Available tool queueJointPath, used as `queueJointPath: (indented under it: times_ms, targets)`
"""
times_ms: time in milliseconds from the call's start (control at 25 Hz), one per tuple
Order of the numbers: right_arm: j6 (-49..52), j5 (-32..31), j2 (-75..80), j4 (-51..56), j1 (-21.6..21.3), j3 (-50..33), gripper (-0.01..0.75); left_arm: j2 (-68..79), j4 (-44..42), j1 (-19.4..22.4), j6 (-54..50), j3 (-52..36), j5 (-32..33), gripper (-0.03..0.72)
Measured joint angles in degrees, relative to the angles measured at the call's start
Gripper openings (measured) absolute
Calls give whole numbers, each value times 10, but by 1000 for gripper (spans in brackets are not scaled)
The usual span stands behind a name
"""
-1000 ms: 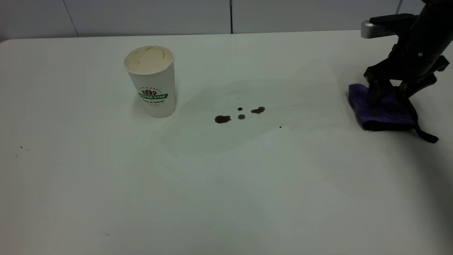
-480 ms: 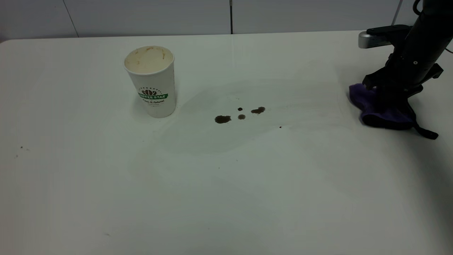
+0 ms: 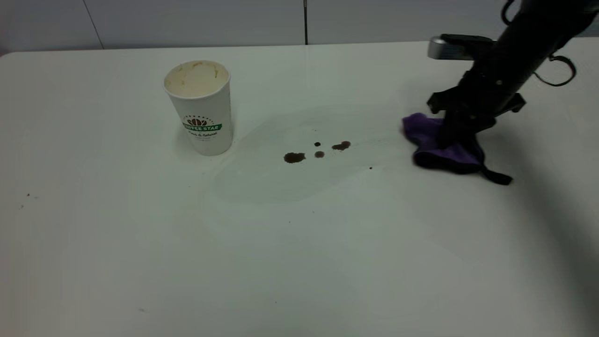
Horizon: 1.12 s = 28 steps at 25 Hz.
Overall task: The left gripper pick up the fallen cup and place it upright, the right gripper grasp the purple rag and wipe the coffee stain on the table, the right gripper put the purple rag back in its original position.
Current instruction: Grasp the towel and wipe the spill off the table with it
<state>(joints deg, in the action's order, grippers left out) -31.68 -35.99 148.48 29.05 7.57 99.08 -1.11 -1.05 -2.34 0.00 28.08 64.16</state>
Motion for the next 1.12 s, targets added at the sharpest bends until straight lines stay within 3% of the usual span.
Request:
queueJointPath:
  times_ms: [240,720,1120]
  targets:
    - [12,-20,42,14,69,86,59,0,0,0,0,0,0,580]
    - [93,-137,160,17,149,336,59,0,0,0,0,0,0,580]
    - [157,-192,175,-9,227,367,59,0,0,0,0,0,0,580]
